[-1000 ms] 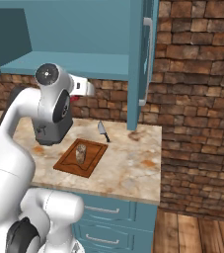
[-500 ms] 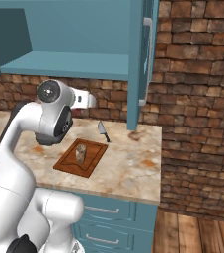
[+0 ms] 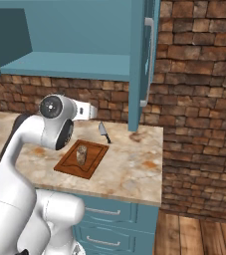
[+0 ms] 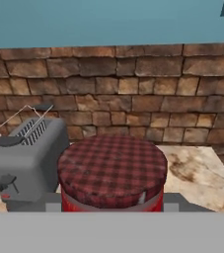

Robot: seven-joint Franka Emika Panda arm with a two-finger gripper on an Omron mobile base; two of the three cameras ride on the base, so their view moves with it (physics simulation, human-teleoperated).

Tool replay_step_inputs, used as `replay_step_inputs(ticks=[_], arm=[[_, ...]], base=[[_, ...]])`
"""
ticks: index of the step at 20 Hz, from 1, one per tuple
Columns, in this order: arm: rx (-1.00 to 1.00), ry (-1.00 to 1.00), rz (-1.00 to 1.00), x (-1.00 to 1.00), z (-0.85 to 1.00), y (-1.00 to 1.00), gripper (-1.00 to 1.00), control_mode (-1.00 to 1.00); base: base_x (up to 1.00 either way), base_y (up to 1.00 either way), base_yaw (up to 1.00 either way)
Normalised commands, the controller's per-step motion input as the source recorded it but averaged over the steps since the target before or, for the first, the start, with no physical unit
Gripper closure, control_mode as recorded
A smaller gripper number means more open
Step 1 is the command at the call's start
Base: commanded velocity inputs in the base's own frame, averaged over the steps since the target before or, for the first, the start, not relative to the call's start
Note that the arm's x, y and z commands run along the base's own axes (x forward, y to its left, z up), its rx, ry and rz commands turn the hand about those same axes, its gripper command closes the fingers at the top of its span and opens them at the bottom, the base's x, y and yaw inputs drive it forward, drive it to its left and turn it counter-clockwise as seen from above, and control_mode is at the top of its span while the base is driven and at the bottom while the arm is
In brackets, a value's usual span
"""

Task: Pick the bread, place it on the cutting board, pick the jam, place it on the counter, and close the cabinet.

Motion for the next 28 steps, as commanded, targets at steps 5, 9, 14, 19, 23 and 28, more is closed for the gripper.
replay_step_inputs(ticks=[5,9,14,19,23,28], arm=[[0.0,0.0,0.0,-0.01,-0.16,-0.05,1.0,-1.0],[0.0,0.0,0.0,0.0,-0.16,-0.12,1.0,-1.0],[0.0,0.0,0.0,0.0,-0.19,-0.14,1.0,-1.0],[0.0,0.0,0.0,0.0,-0.23,-0.12,1.0,-1.0],[0.0,0.0,0.0,0.0,-0.24,-0.14,1.0,-1.0],[0.0,0.0,0.0,0.0,-0.26,-0.13,1.0,-1.0]], base=[[0.0,0.0,0.0],[0.0,0.0,0.0],[0.0,0.0,0.0],[0.0,0.0,0.0],[0.0,0.0,0.0],[0.0,0.0,0.0]])
